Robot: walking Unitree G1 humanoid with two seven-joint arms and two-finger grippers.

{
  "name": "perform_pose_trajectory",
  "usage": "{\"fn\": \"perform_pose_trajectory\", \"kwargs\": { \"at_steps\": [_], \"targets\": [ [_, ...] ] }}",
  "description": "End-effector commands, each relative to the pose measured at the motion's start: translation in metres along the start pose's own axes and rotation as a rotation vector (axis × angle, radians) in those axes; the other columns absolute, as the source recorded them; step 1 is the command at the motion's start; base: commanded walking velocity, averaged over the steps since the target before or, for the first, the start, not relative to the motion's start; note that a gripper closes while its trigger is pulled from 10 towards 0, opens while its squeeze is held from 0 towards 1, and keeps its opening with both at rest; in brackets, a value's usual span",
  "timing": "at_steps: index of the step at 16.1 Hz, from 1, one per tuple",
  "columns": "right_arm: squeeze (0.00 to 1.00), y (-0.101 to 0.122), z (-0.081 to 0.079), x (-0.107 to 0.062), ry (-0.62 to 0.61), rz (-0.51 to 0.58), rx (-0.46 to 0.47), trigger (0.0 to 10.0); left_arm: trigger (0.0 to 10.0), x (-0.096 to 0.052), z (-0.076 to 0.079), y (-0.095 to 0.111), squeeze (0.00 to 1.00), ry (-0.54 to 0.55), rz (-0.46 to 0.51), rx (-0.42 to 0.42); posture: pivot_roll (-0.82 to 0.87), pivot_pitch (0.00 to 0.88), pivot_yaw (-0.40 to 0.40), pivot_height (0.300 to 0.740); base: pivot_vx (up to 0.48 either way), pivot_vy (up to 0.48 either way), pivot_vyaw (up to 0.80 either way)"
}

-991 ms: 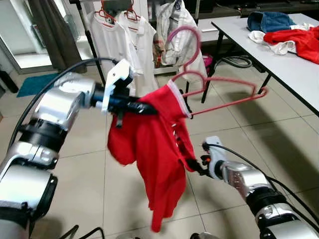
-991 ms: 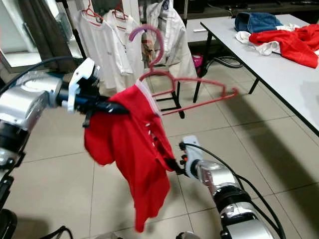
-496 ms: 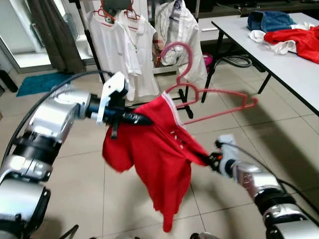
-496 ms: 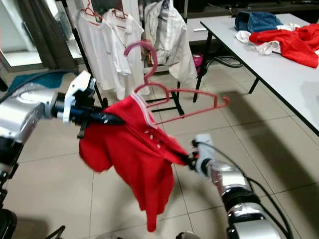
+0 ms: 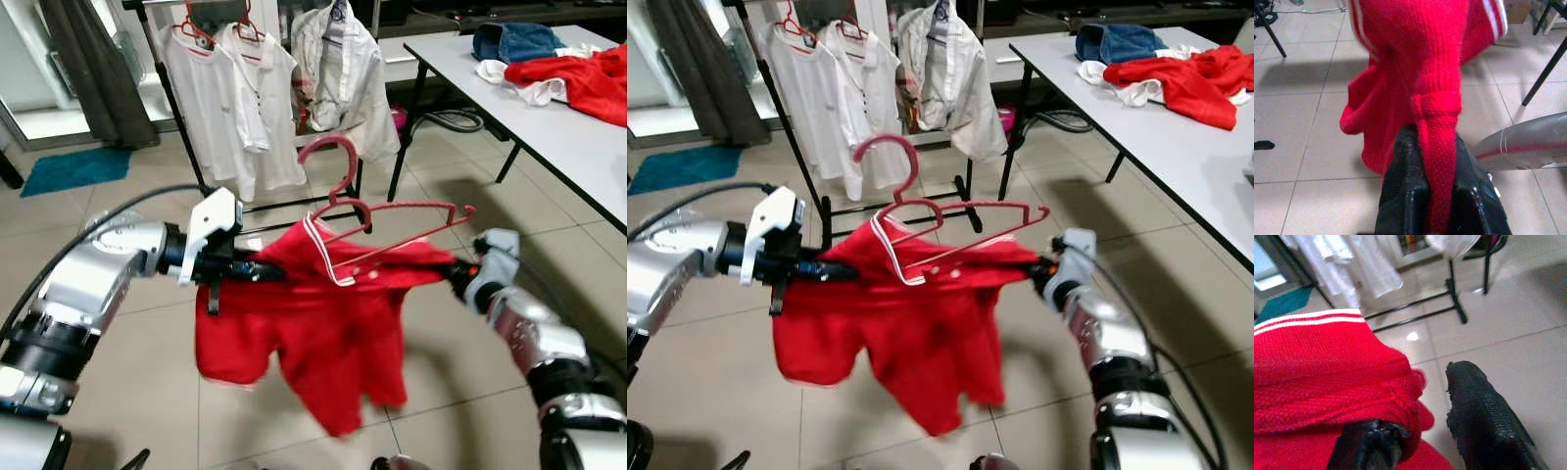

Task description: Hang hanger

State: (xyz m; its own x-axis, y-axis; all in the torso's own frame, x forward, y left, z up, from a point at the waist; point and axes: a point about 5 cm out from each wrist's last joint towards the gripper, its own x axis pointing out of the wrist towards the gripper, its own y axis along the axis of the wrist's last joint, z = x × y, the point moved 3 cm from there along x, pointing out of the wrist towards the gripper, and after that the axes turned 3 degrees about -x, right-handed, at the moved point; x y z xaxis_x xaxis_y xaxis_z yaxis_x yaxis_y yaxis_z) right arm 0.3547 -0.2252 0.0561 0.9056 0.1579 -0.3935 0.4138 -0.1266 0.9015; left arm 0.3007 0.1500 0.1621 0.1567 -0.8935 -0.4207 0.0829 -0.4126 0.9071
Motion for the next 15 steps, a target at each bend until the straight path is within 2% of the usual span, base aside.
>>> {"fn": "perform_pose_trajectory", "kwargs": {
  "at_steps": [1, 4, 6, 7, 10, 13, 15],
  "targets": [
    [0.00, 0.019, 0.038, -0.012, -0.154, 0.057, 0.017, 0.0, 0.0, -0.020, 0.002, -0.004, 0.00, 0.045, -0.045, 0.011, -0.08, 0.000, 0.020, 0.740, 0.000, 0.000, 0.00],
    [0.00, 0.030, 0.043, -0.013, -0.180, 0.085, 0.006, 0.0, 0.0, -0.019, 0.008, -0.014, 0.00, 0.071, -0.031, -0.025, -0.08, 0.000, 0.011, 0.740, 0.000, 0.000, 0.00],
    [0.00, 0.040, 0.044, -0.011, -0.192, 0.106, 0.005, 0.0, 0.0, -0.021, 0.012, -0.033, 0.00, 0.098, -0.130, -0.019, -0.08, 0.000, -0.008, 0.740, 0.000, 0.000, 0.00],
    [0.00, 0.046, 0.043, -0.010, -0.190, 0.122, 0.000, 0.0, 0.0, -0.023, 0.008, -0.040, 0.00, 0.133, -0.188, -0.003, -0.07, 0.000, -0.012, 0.740, 0.000, 0.000, 0.00],
    [0.00, 0.068, 0.026, -0.004, -0.132, 0.167, -0.022, 0.0, 0.0, -0.020, 0.002, -0.047, 0.00, 0.181, -0.269, 0.046, -0.08, 0.000, -0.009, 0.740, 0.000, 0.000, 0.00],
    [0.00, 0.081, 0.010, 0.000, -0.095, 0.172, -0.049, 0.0, 0.0, -0.014, 0.002, -0.053, 0.00, 0.147, -0.330, 0.071, -0.09, 0.000, 0.003, 0.740, 0.000, 0.000, 0.00],
    [0.00, 0.085, 0.007, 0.001, -0.090, 0.174, -0.064, 0.0, 0.0, -0.015, -0.005, -0.057, 0.00, 0.194, -0.368, 0.067, -0.09, 0.000, 0.008, 0.740, 0.000, 0.000, 0.00]
  ]
}}
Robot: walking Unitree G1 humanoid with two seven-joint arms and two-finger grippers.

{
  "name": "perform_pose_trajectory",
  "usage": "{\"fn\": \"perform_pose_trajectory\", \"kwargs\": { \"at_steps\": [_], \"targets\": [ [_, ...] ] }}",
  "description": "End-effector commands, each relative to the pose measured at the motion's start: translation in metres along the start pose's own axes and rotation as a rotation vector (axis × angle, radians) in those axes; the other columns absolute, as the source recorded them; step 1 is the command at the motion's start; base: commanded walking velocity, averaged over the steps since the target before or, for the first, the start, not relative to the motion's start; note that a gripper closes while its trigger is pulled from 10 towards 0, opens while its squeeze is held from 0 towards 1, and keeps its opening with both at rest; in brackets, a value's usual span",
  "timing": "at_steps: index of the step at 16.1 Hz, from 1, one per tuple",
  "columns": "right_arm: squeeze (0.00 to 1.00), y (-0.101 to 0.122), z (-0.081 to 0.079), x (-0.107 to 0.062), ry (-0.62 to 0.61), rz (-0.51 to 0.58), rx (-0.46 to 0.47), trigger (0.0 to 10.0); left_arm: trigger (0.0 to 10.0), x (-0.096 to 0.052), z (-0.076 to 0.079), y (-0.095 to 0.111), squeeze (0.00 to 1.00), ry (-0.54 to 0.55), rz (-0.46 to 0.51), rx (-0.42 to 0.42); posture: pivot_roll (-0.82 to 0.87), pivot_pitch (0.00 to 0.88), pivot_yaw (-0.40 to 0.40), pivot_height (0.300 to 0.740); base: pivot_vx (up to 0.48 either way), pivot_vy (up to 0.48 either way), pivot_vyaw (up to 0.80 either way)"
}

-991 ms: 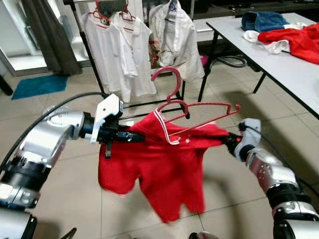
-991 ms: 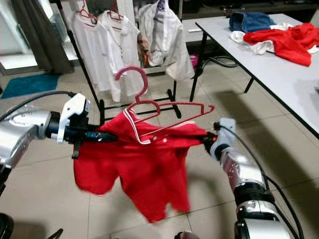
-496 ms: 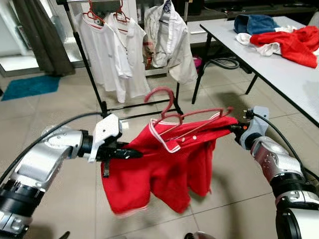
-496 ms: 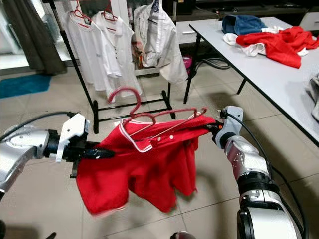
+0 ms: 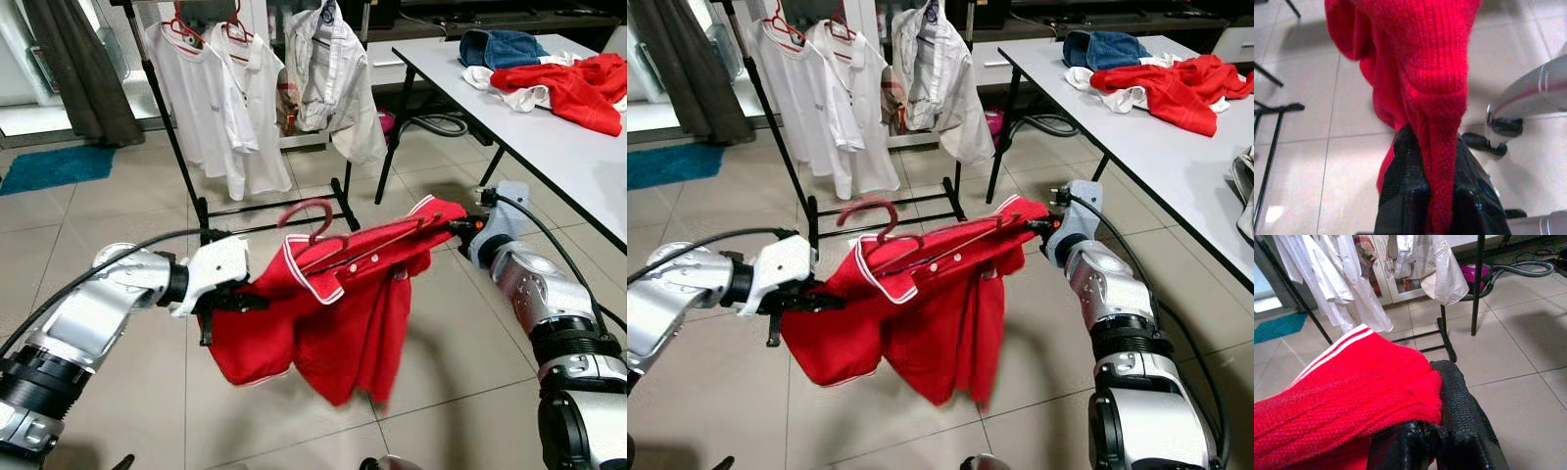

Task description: Hang hanger

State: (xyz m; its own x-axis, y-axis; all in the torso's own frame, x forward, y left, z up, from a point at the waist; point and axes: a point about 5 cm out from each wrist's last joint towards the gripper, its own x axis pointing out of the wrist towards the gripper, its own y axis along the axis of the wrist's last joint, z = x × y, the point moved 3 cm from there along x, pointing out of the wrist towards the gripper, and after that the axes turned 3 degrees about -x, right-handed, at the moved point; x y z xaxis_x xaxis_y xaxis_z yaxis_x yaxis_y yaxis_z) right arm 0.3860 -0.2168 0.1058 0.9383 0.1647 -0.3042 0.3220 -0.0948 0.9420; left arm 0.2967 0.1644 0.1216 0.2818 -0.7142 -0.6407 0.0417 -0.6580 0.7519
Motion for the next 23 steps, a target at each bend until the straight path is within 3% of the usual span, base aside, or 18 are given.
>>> {"fn": "perform_pose_trajectory", "kwargs": {
  "at_steps": [1, 6, 9, 12, 16, 19, 23],
  "targets": [
    [0.00, 0.029, 0.023, -0.007, -0.111, 0.083, -0.025, 0.0, 0.0, -0.014, -0.009, -0.025, 0.00, 0.058, -0.136, -0.037, -0.09, 0.000, 0.008, 0.740, 0.000, 0.000, 0.00],
    [0.00, 0.038, 0.009, -0.008, -0.076, 0.106, -0.065, 0.0, 0.0, -0.015, -0.029, -0.042, 0.00, 0.211, -0.273, -0.028, -0.09, 0.000, -0.002, 0.740, 0.000, 0.000, 0.00],
    [0.00, 0.039, -0.014, -0.005, -0.013, 0.089, -0.132, 0.0, 0.0, -0.008, -0.030, -0.043, 0.00, 0.187, -0.318, 0.018, -0.09, 0.000, 0.002, 0.740, 0.000, 0.000, 0.00],
    [0.00, 0.031, -0.043, -0.002, 0.052, 0.045, -0.266, 0.0, 0.0, -0.003, -0.043, -0.042, 0.00, 0.233, -0.353, 0.017, -0.09, 0.000, 0.006, 0.740, 0.000, 0.000, 0.00],
    [0.00, 0.026, -0.071, -0.005, 0.108, 0.031, -0.301, 0.0, 0.0, 0.009, -0.049, -0.027, 0.00, 0.252, -0.277, 0.021, -0.10, 0.000, 0.015, 0.740, 0.000, 0.000, 0.00],
    [0.00, 0.023, -0.100, -0.009, 0.172, 0.025, -0.233, 0.0, 0.0, 0.029, -0.044, -0.014, 0.00, 0.205, -0.232, 0.037, -0.10, 0.000, 0.020, 0.740, 0.000, 0.000, 0.00],
    [0.00, 0.011, -0.112, -0.014, 0.197, -0.008, -0.236, 0.0, 0.0, 0.038, -0.044, -0.012, 0.00, 0.203, -0.214, 0.037, -0.11, 0.000, 0.025, 0.740, 0.000, 0.000, 0.00]
  ]
}}
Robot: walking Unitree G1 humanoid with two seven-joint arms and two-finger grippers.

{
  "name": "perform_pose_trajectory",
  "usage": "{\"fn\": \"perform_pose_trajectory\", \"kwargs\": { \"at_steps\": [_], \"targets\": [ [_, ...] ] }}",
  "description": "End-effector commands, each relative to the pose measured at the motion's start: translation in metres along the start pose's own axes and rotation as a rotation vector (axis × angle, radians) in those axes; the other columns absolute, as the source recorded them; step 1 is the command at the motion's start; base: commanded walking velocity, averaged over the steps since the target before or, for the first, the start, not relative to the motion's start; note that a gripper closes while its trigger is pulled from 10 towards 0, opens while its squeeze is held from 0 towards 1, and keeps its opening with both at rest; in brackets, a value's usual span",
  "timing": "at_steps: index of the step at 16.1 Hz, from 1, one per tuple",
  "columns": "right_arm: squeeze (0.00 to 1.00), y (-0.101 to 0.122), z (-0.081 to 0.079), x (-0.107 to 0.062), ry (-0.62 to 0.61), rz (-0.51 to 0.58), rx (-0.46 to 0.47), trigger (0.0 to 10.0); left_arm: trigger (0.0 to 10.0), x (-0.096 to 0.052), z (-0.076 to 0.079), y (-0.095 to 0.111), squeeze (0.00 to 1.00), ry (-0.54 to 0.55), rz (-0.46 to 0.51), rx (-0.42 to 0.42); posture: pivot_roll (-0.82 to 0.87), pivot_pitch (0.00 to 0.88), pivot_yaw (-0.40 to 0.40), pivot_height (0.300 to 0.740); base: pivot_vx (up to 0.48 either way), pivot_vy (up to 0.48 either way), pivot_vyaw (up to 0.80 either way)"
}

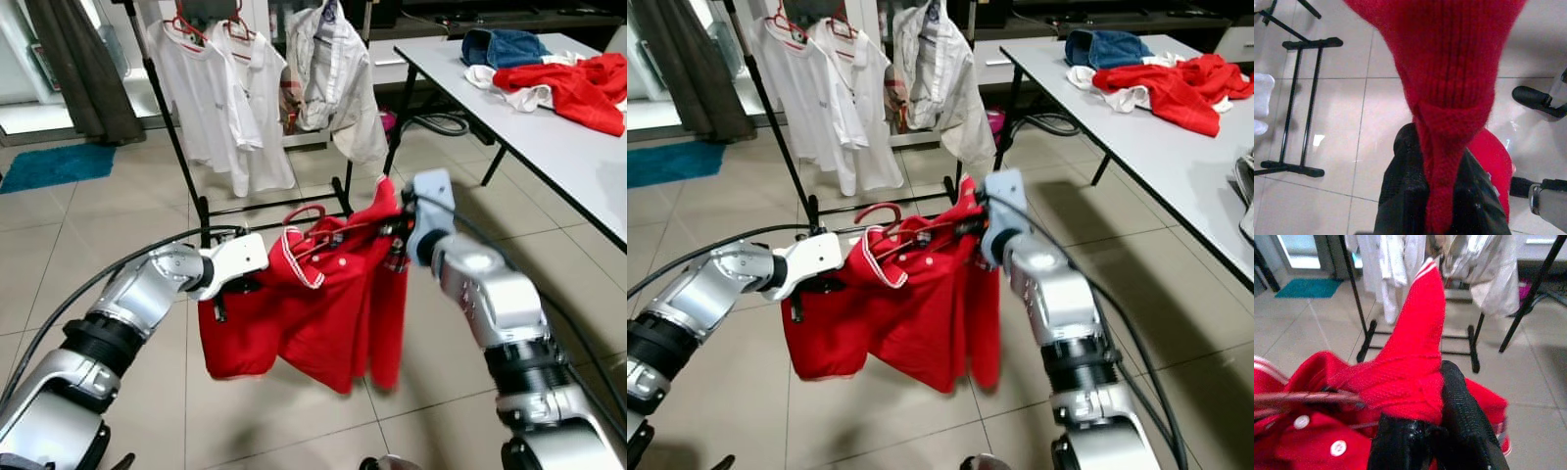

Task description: Hang hanger

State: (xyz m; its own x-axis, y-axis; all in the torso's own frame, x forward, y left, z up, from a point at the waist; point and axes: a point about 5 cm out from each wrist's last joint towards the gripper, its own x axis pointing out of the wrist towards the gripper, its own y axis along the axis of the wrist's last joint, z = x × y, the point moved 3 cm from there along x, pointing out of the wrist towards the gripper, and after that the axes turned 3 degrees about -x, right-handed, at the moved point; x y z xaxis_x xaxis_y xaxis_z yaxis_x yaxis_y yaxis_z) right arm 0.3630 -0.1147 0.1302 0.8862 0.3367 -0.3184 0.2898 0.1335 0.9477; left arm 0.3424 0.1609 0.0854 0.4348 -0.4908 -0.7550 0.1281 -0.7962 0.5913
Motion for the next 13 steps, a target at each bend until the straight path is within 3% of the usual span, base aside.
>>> {"fn": "perform_pose_trajectory", "kwargs": {
  "at_steps": [1, 7, 8, 9, 10, 11, 12, 13],
  "targets": [
    [0.00, 0.006, -0.006, -0.002, 0.017, 0.020, -0.007, 0.0, 0.0, -0.003, -0.008, 0.011, 0.00, 0.027, 0.018, 0.039, -0.10, 0.000, 0.022, 0.740, 0.000, 0.000, 0.00],
    [0.00, 0.025, -0.013, -0.008, 0.005, 0.072, 0.079, 0.0, 0.0, 0.002, -0.009, 0.007, 0.00, 0.024, -0.007, 0.044, -0.10, 0.000, 0.017, 0.740, 0.000, 0.000, 0.00],
    [0.00, 0.025, -0.014, -0.009, 0.003, 0.073, 0.086, 2.8, 0.0, 0.003, -0.009, 0.007, 0.00, 0.024, -0.007, 0.045, -0.11, 0.000, 0.017, 0.740, 0.000, 0.000, 0.00],
    [0.00, 0.025, -0.014, -0.009, 0.003, 0.073, 0.086, 2.8, 0.0, 0.003, -0.009, 0.007, 0.00, 0.024, -0.007, 0.045, -0.11, 0.000, 0.017, 0.740, 0.000, 0.000, 0.00],
    [0.00, 0.024, -0.018, -0.010, 0.022, 0.066, 0.077, 10.0, 0.0, 0.004, -0.010, 0.007, 0.00, 0.031, 0.000, 0.040, -0.11, 0.000, 0.015, 0.740, 0.000, 0.000, 0.00],
    [0.00, 0.022, -0.022, -0.012, 0.042, 0.059, 0.068, 10.0, 0.0, 0.004, -0.012, 0.009, 0.00, 0.045, 0.011, 0.030, -0.11, 0.000, 0.015, 0.740, 0.000, 0.000, 0.00],
    [0.48, 0.019, -0.027, -0.016, 0.071, 0.049, 0.066, 10.0, 0.0, 0.000, -0.022, 0.014, 0.00, 0.090, 0.060, -0.022, -0.11, 0.000, 0.014, 0.740, 0.000, 0.000, 0.00],
    [0.48, 0.019, -0.027, -0.016, 0.071, 0.049, 0.066, 10.0, 0.0, 0.000, -0.022, 0.014, 0.00, 0.090, 0.060, -0.022, -0.11, 0.000, 0.014, 0.740, 0.000, 0.000, 0.00]
  ]
}}
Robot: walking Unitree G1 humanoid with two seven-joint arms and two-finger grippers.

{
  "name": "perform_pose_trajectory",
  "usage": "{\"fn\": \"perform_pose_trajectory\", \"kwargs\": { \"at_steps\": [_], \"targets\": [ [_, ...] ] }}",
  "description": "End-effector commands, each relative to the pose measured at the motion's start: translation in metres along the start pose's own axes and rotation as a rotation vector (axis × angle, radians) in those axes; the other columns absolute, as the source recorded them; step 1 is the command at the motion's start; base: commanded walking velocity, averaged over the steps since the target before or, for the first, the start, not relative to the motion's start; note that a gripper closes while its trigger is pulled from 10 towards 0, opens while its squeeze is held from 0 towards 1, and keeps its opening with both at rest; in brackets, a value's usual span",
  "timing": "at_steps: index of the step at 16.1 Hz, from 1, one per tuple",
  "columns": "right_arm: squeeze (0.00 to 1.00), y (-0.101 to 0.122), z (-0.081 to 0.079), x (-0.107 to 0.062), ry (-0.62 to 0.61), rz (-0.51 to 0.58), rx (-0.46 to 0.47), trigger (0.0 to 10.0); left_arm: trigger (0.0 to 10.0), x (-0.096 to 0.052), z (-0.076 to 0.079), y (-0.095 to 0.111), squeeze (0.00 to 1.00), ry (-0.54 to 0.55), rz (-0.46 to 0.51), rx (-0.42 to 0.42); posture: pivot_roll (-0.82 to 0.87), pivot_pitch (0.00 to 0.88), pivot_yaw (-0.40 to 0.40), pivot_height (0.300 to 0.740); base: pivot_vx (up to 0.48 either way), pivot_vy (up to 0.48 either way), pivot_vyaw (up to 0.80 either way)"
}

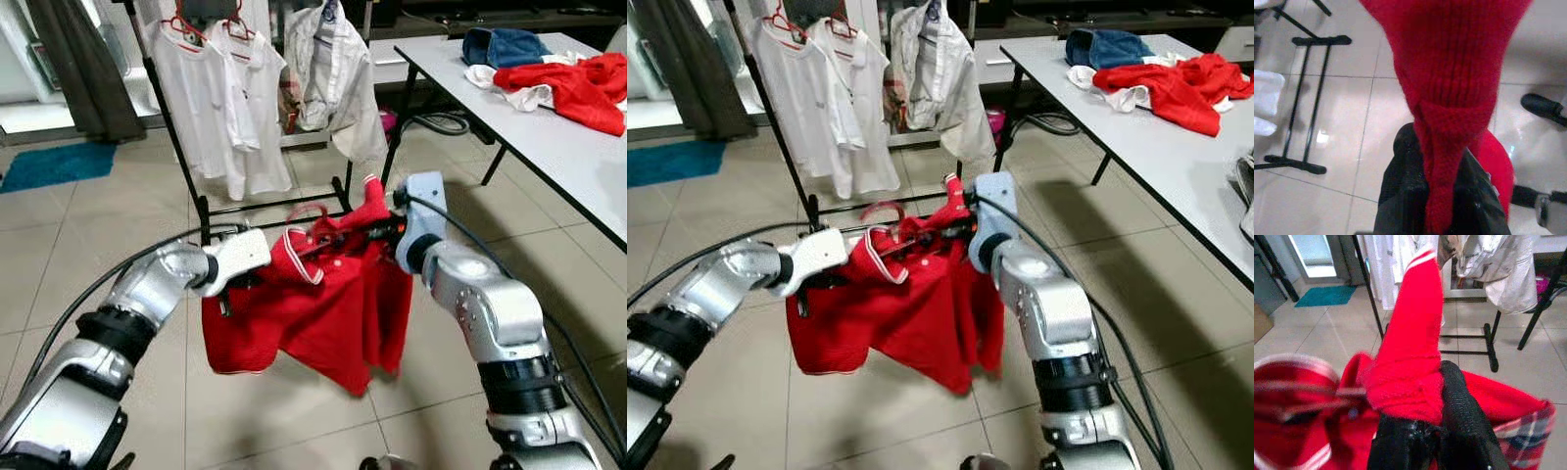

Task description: Hang hanger

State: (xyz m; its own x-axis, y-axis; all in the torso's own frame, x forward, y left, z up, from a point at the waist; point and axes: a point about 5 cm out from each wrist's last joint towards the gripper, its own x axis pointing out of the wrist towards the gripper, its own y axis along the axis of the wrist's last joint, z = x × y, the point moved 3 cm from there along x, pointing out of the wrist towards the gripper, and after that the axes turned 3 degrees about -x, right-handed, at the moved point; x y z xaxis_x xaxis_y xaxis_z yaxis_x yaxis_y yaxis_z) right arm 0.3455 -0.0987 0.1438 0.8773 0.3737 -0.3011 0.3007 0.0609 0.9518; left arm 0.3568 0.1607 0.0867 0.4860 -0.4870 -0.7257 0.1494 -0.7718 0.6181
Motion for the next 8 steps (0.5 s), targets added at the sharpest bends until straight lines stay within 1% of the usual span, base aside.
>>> {"fn": "perform_pose_trajectory", "kwargs": {
  "at_steps": [1, 5, 8],
  "targets": [
    [1.00, 0.008, -0.006, -0.003, 0.033, 0.027, -0.003, 10.0, 0.0, -0.005, -0.011, 0.013, 0.00, 0.040, 0.051, 0.002, -0.11, 0.000, 0.014, 0.740, 0.000, 0.000, 0.00],
    [1.00, -0.001, -0.011, -0.004, 0.068, -0.014, 0.001, 10.0, 0.0, -0.006, -0.012, 0.017, 0.00, 0.035, 0.073, 0.014, -0.11, 0.000, 0.009, 0.740, 0.000, 0.000, 0.00],
    [1.00, -0.005, -0.006, -0.005, 0.060, -0.045, -0.029, 10.0, 0.0, -0.007, -0.013, 0.017, 0.00, 0.037, 0.081, 0.016, -0.10, 0.000, 0.005, 0.740, 0.000, 0.000, 0.00]
  ]
}}
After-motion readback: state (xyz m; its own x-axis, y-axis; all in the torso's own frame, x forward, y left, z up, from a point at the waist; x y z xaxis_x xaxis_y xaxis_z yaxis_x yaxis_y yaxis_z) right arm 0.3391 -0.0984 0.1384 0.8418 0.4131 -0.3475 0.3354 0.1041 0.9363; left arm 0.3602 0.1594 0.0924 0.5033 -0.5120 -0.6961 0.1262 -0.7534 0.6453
